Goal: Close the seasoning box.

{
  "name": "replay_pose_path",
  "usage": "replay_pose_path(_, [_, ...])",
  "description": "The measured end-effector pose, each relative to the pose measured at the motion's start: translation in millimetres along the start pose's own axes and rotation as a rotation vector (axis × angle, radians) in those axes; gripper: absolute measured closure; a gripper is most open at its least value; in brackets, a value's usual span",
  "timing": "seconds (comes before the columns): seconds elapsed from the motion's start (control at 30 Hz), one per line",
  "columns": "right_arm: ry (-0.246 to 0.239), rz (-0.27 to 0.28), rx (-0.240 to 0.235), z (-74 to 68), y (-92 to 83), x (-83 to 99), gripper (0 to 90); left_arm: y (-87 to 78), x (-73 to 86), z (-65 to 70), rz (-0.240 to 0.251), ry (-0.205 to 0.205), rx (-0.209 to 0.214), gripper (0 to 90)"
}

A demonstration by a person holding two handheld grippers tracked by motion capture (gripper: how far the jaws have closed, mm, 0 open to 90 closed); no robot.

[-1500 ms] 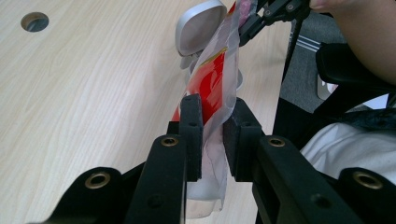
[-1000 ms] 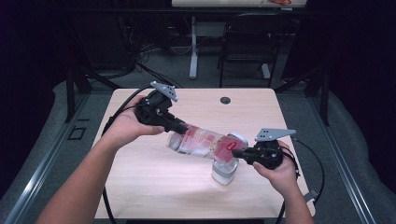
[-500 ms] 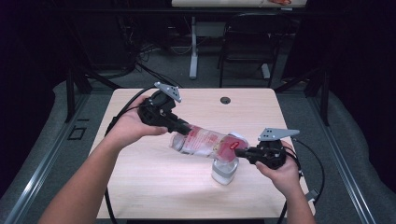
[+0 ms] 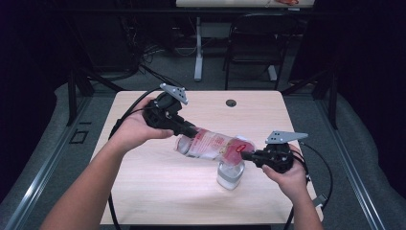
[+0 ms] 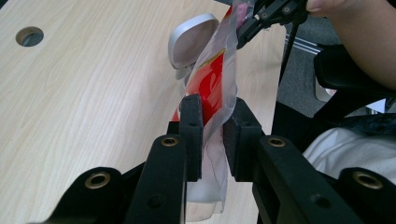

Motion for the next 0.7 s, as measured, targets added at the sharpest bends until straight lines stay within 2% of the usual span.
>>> replay_pose_path(0.7, [-0.002, -0.004, -0.016, -2.0, 4.5, 0.2, 86.1, -1.8, 2.2, -1.5, -0.006, -0.003, -0.007, 78.9])
Point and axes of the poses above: each handheld gripper's, and its own axes: y roughly forward along the jaws, x roughly out of its underside, z roughly to its right, the point moved 7 cm from there along y, roughly forward along the jaws, and after that the axes turned 10 degrees about -x, right-handed, at the moved point
